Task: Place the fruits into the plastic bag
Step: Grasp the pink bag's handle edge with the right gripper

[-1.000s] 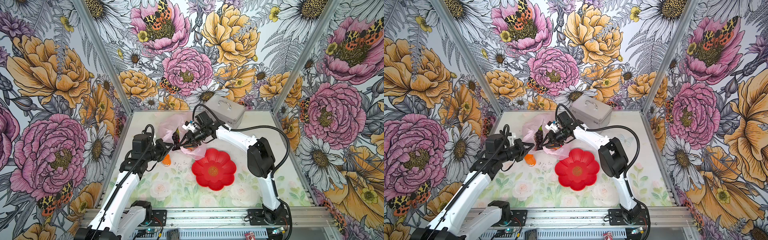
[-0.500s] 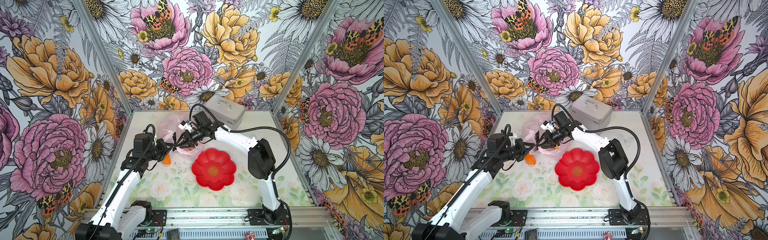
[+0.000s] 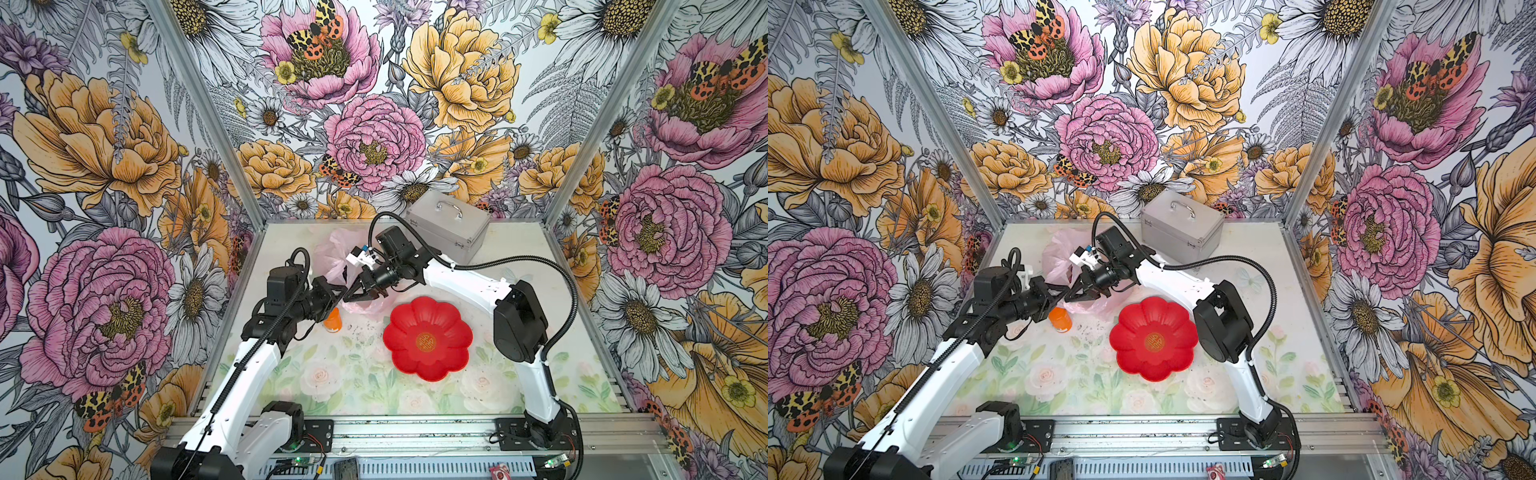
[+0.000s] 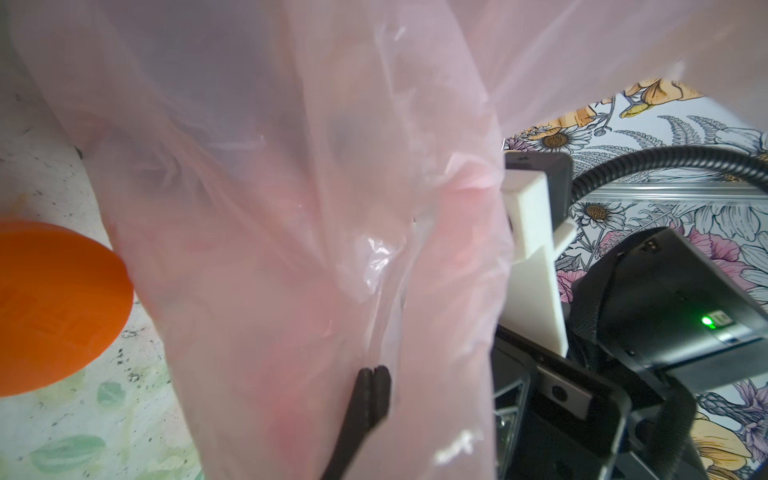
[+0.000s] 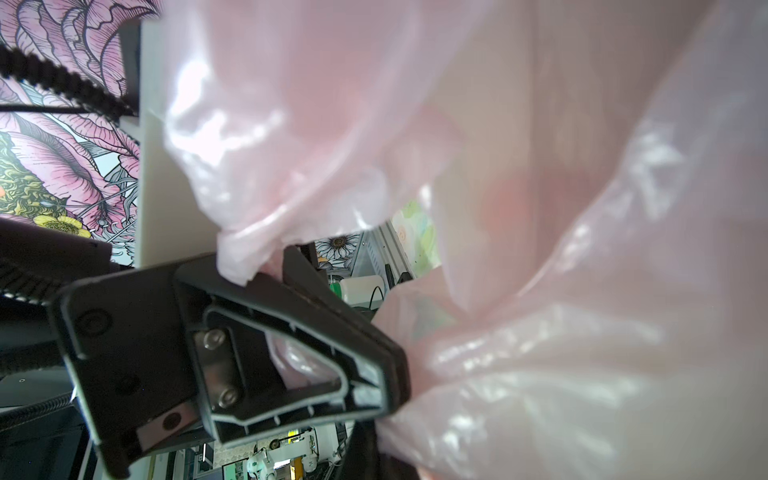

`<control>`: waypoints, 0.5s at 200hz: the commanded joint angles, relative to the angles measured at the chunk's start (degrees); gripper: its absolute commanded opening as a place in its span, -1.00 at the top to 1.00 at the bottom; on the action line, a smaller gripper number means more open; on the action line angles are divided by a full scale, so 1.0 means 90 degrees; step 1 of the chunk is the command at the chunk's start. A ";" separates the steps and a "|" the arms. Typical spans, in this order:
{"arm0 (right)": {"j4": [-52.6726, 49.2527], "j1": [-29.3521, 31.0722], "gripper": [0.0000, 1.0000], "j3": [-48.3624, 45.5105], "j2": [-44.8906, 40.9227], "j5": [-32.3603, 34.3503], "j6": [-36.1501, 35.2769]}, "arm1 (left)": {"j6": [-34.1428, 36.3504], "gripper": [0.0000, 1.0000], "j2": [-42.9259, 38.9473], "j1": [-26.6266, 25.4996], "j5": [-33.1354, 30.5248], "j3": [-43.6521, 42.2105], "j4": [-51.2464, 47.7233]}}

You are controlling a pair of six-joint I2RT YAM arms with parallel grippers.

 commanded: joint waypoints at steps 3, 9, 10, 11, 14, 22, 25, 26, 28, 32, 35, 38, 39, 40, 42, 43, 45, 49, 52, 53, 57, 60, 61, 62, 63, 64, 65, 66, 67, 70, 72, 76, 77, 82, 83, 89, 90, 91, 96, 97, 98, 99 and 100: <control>0.0214 0.0038 1.00 0.0182 -0.0328 -0.0075 -0.0086 | -0.0067 1.00 -0.0049 -0.0054 -0.0010 0.0097 0.0112; 0.0216 0.0030 1.00 0.0173 -0.0339 -0.0068 -0.0095 | -0.0066 1.00 -0.0052 -0.0052 -0.0013 0.0098 0.0118; 0.0217 0.0029 1.00 0.0167 -0.0339 -0.0066 -0.0095 | -0.0064 1.00 -0.0050 -0.0052 -0.0013 0.0102 0.0115; 0.0217 0.0033 1.00 0.0158 -0.0344 -0.0065 -0.0095 | -0.0058 1.00 -0.0048 -0.0052 -0.0008 0.0100 0.0119; 0.0206 0.0033 1.00 0.0146 -0.0340 -0.0047 -0.0095 | -0.0062 1.00 -0.0050 -0.0048 -0.0001 0.0106 0.0114; 0.0203 0.0032 1.00 0.0114 -0.0356 -0.0018 -0.0100 | -0.0063 1.00 -0.0045 -0.0046 0.0002 0.0116 0.0113; 0.0202 0.0028 1.00 0.0098 -0.0367 0.0006 -0.0096 | -0.0063 1.00 -0.0047 -0.0051 -0.0002 0.0115 0.0115; 0.0200 0.0022 1.00 0.0095 -0.0368 0.0015 -0.0095 | -0.0063 1.00 -0.0047 -0.0052 -0.0003 0.0111 0.0114; 0.0206 0.0026 1.00 0.0077 -0.0371 0.0037 -0.0095 | -0.0063 1.00 -0.0047 -0.0047 0.0005 0.0115 0.0116; 0.0198 0.0007 1.00 0.0042 -0.0369 0.0080 -0.0088 | -0.0063 1.00 -0.0047 -0.0052 0.0015 0.0116 0.0114; 0.0198 -0.0002 1.00 0.0012 -0.0388 0.0135 -0.0075 | -0.0060 1.00 -0.0047 -0.0052 0.0008 0.0117 0.0112; 0.0189 -0.0018 1.00 -0.0032 -0.0396 0.0197 -0.0055 | -0.0062 1.00 -0.0052 -0.0052 0.0009 0.0117 0.0108; 0.0188 -0.0030 1.00 -0.0049 -0.0397 0.0213 -0.0051 | -0.0062 1.00 -0.0054 -0.0052 0.0008 0.0117 0.0106; 0.0188 -0.0036 1.00 -0.0062 -0.0402 0.0236 -0.0039 | -0.0062 1.00 -0.0055 -0.0047 0.0008 0.0112 0.0104; 0.0188 -0.0045 1.00 -0.0096 -0.0399 0.0277 -0.0020 | -0.0063 1.00 -0.0061 -0.0041 0.0017 0.0115 0.0104; 0.0188 -0.0053 1.00 -0.0115 -0.0408 0.0307 -0.0009 | -0.0063 1.00 -0.0064 -0.0042 0.0022 0.0116 0.0103; 0.0181 -0.0071 1.00 -0.0151 -0.0415 0.0349 0.0009 | -0.0063 1.00 -0.0058 -0.0047 0.0023 0.0116 0.0111; 0.0164 -0.0110 1.00 -0.0259 -0.0427 0.0451 0.0046 | -0.0063 1.00 -0.0066 -0.0047 0.0017 0.0117 0.0107; 0.0131 -0.0145 1.00 -0.0289 -0.0447 0.0598 0.0059 | -0.0058 1.00 -0.0071 -0.0045 0.0013 0.0115 0.0111; 0.0116 -0.0157 1.00 -0.0309 -0.0452 0.0638 0.0065 | -0.0060 1.00 -0.0074 -0.0044 0.0020 0.0116 0.0112; 0.0056 -0.0211 1.00 -0.0402 -0.0477 0.0802 0.0072 | -0.0062 1.00 -0.0081 -0.0026 0.0026 0.0108 0.0104; -0.0029 -0.0251 1.00 -0.0459 -0.0497 0.0969 0.0088 | -0.0055 1.00 -0.0093 -0.0032 0.0026 0.0104 0.0105; -0.0057 -0.0263 1.00 -0.0477 -0.0506 0.1048 0.0094 | -0.0059 1.00 -0.0094 -0.0032 0.0031 0.0101 0.0104; -0.0081 -0.0279 1.00 -0.0500 -0.0525 0.1122 0.0097 | -0.0056 1.00 -0.0100 -0.0027 0.0034 0.0099 0.0104; -0.0103 -0.0287 1.00 -0.0527 -0.0535 0.1188 0.0099 | -0.0059 1.00 -0.0103 -0.0025 0.0025 0.0098 0.0099; -0.0128 -0.0311 1.00 -0.0550 -0.0550 0.1256 0.0104 | -0.0056 1.00 -0.0104 -0.0029 0.0031 0.0097 0.0101; -0.0151 -0.0328 1.00 -0.0576 -0.0557 0.1319 0.0107 | -0.0054 1.00 -0.0105 -0.0026 0.0033 0.0097 0.0097; -0.0172 -0.0346 1.00 -0.0599 -0.0570 0.1379 0.0118 | -0.0058 1.00 -0.0110 -0.0024 0.0035 0.0097 0.0095; -0.0192 -0.0364 1.00 -0.0620 -0.0582 0.1449 0.0129 | -0.0060 1.00 -0.0113 -0.0018 0.0036 0.0092 0.0090; -0.0236 -0.0405 1.00 -0.0687 -0.0626 0.1598 0.0153 | -0.0054 1.00 -0.0128 -0.0012 0.0036 0.0088 0.0084; -0.0255 -0.0450 1.00 -0.0763 -0.0663 0.1748 0.0184 | -0.0051 1.00 -0.0133 -0.0003 0.0026 0.0080 0.0084; -0.0269 -0.0530 1.00 -0.0895 -0.0728 0.1970 0.0248 | -0.0050 1.00 -0.0151 0.0004 0.0041 0.0078 0.0067; -0.0270 -0.0544 1.00 -0.0934 -0.0739 0.2022 0.0262 | -0.0051 1.00 -0.0158 0.0010 0.0044 0.0078 0.0066; -0.0254 -0.0647 1.00 -0.1089 -0.0865 0.2247 0.0337 | -0.0041 1.00 -0.0180 0.0024 0.0051 0.0068 0.0052; -0.0253 -0.0666 1.00 -0.1124 -0.0885 0.2312 0.0350 | -0.0042 1.00 -0.0182 0.0025 0.0053 0.0068 0.0048; -0.0242 -0.0765 1.00 -0.1283 -0.1026 0.2587 0.0405 | -0.0034 1.00 -0.0213 0.0047 0.0056 0.0051 0.0028; -0.0242 -0.0784 1.00 -0.1299 -0.1049 0.2629 0.0409 | -0.0034 1.00 -0.0218 0.0051 0.0061 0.0050 0.0026; -0.0242 -0.0803 1.00 -0.1321 -0.1070 0.2650 0.0416 | -0.0029 1.00 -0.0220 0.0049 0.0063 0.0049 0.0021; -0.0227 -0.0877 1.00 -0.1409 -0.1177 0.2813 0.0433 | -0.0033 1.00 -0.0248 0.0064 0.0067 0.0036 0.0004; -0.0225 -0.0889 1.00 -0.1415 -0.1203 0.2839 0.0432 | -0.0033 1.00 -0.0250 0.0065 0.0066 0.0037 0.0005; -0.0219 -0.0905 1.00 -0.1429 -0.1220 0.2853 0.0437 | -0.0033 1.00 -0.0251 0.0070 0.0071 0.0038 0.0000; -0.0211 -0.0917 1.00 -0.1440 -0.1239 0.2864 0.0440 | -0.0033 1.00 -0.0256 0.0072 0.0073 0.0033 -0.0002; -0.0202 -0.0929 1.00 -0.1446 -0.1258 0.2875 0.0441 | -0.0033 1.00 -0.0264 0.0079 0.0074 0.0026 -0.0008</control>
